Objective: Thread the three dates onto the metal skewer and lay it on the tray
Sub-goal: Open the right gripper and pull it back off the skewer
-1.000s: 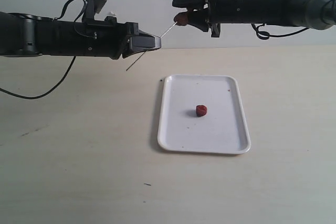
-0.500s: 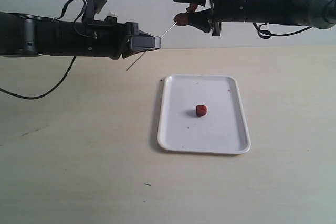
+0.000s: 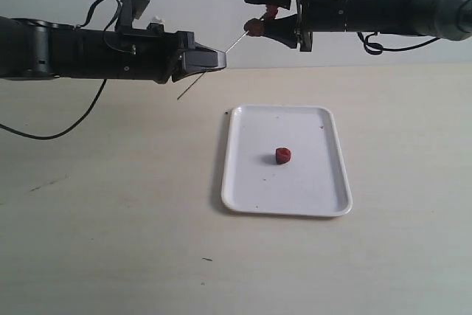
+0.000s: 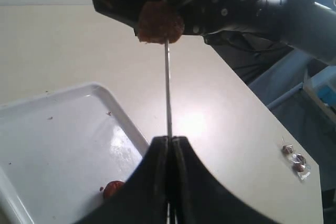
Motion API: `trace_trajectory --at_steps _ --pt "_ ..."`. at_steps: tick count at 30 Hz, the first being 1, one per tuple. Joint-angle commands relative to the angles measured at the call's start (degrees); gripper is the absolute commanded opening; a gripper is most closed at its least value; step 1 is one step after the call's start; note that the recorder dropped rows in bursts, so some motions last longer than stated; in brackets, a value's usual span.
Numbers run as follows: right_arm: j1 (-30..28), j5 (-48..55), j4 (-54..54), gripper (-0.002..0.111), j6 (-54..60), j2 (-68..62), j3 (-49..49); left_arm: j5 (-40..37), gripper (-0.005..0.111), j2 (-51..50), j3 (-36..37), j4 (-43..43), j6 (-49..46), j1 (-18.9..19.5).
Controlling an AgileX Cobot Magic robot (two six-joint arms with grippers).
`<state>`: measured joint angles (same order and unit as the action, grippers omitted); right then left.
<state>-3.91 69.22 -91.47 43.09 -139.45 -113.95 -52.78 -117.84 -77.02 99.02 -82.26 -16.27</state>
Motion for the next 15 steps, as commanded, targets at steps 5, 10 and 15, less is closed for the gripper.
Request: trace_trajectory --at_steps 5,10,15 --pt "-1.34 0.74 0.27 0.074 0.76 0.75 -0.22 -0.32 0.000 0.44 -0.39 0.92 0.06 -0.34" --pt "-1.72 0.74 0.35 0.075 0.76 0.75 -0.22 -0.32 0.000 0.44 -0.39 0.92 0.06 -0.34" --pt "-2.74 0.74 0.39 0.075 0.76 0.75 -0.22 -0.32 0.000 0.44 -0.39 0.92 0.06 -0.34"
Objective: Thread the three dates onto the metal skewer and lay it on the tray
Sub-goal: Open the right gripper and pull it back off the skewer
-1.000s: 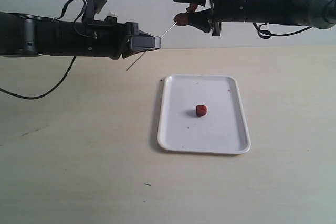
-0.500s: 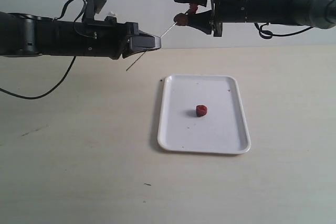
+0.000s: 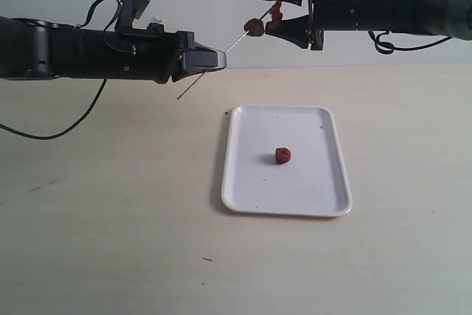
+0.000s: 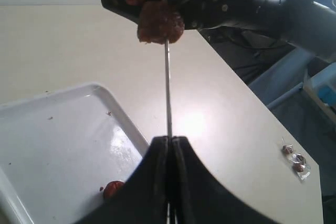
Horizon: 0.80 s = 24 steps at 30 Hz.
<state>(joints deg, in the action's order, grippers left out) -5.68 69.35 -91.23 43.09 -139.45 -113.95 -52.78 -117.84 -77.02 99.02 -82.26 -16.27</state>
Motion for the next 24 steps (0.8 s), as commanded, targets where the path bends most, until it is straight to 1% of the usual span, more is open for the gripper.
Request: trace_trajectory --at_steps 1,11,15,17,19,20,21,24 --pt "-1.08 0.62 0.31 0.075 0.76 0.75 -0.22 -0.32 0.000 0.44 -0.39 0.92 0.06 -0.34" --pt "-2.97 0.62 1.20 0.075 0.76 0.75 -0.22 -1.09 0.000 0.44 -0.39 0.92 0.19 -0.24" --pt "-5.44 0.62 1.20 0.075 0.31 0.75 -0.22 -1.20 0.000 0.44 -0.39 0.24 0.28 -0.15" --pt "-6.69 0.62 2.37 0.075 0.31 0.84 -0.22 -1.28 0.000 0.44 -0.39 -0.86 1.03 0.69" --pt "-7.04 0.62 8.33 0.075 0.31 1.53 -0.22 -2.58 0.000 0.44 -0.39 -1.55 1.58 1.87" --pt "-7.04 0.62 13.12 0.075 0.31 2.29 -0.22 -4.33 0.000 0.44 -0.39 -2.20 1.58 3.05" --pt "-7.04 0.62 15.65 0.075 0.31 2.95 -0.22 -5.44 0.000 0.44 -0.39 -2.50 1.58 3.72" --pt "-6.61 0.62 26.88 0.071 -0.29 6.43 -0.22 -7.89 0.000 0.44 -0.39 -4.35 2.46 5.07"
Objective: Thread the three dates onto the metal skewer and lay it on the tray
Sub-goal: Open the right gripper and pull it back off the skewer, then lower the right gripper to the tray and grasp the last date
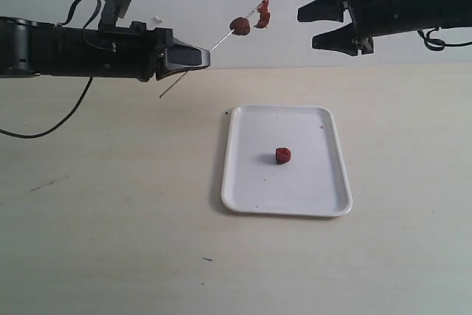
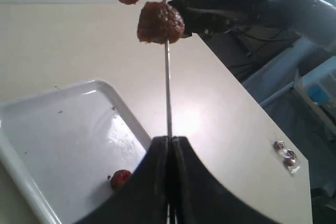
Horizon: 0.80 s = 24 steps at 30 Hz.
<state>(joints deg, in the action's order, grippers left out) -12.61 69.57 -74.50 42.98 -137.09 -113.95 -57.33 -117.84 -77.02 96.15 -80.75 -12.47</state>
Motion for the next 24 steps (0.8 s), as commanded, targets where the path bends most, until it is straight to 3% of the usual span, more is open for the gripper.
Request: trace_trajectory --at_steps 1,5,9,15,24 --pt "0.86 0.39 13.91 0.070 -1.18 5.31 -0.22 -3.33 0.000 0.44 -0.39 -2.24 1.07 1.38" --pt "5.99 0.39 37.15 0.070 -8.06 10.75 -0.22 -3.33 0.000 0.44 -0.39 -3.79 1.07 1.38" --pt "11.29 0.39 48.52 0.070 -13.20 12.04 -0.11 -3.33 0.000 0.44 -0.39 -3.98 1.37 1.53" --pt "17.12 0.39 51.35 0.070 -14.82 12.28 3.46 -3.33 0.000 0.44 -0.39 -3.98 1.77 2.51" --pt "19.01 0.39 52.67 0.070 -21.20 12.28 8.03 -2.43 0.000 0.44 -0.39 -3.40 2.41 4.27"
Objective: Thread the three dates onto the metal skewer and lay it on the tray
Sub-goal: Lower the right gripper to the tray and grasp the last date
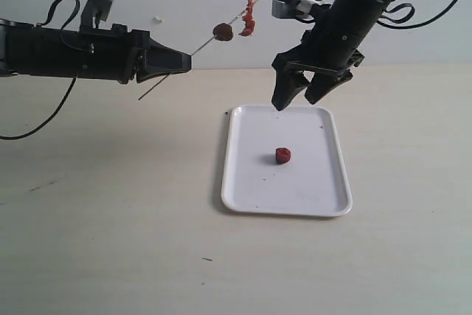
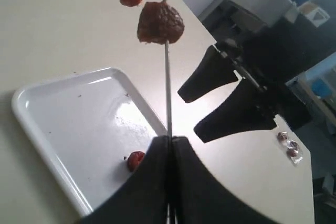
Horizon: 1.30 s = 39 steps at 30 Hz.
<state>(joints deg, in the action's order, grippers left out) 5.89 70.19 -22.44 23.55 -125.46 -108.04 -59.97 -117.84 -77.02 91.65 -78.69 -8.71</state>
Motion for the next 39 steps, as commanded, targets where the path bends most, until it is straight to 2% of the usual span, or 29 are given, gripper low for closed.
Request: trace_trajectory --at_steps 1,4,11,22,28,39 --pt "0.81 -0.22 1.24 0.070 -1.99 0.64 3.84 0.69 0.000 0.44 -0.39 1.10 0.50 0.78" --pt "2.03 -0.32 4.61 0.070 -4.14 0.64 7.34 1.40 0.000 0.44 -0.39 1.10 0.81 0.78" --pt "8.37 -11.02 13.36 0.070 -1.95 0.64 8.70 1.30 0.000 0.44 -0.39 1.51 1.07 0.78" --pt "8.49 -12.31 14.11 0.070 0.83 -4.92 8.70 2.10 0.000 0.44 -0.39 1.93 1.05 0.78" --pt "8.49 -17.16 14.38 0.065 1.42 -5.78 8.70 1.99 0.000 0.44 -0.39 1.88 1.05 0.78" --pt "8.49 -16.30 14.35 0.065 1.51 -7.64 8.70 1.77 0.000 0.44 -0.39 1.88 1.17 0.78"
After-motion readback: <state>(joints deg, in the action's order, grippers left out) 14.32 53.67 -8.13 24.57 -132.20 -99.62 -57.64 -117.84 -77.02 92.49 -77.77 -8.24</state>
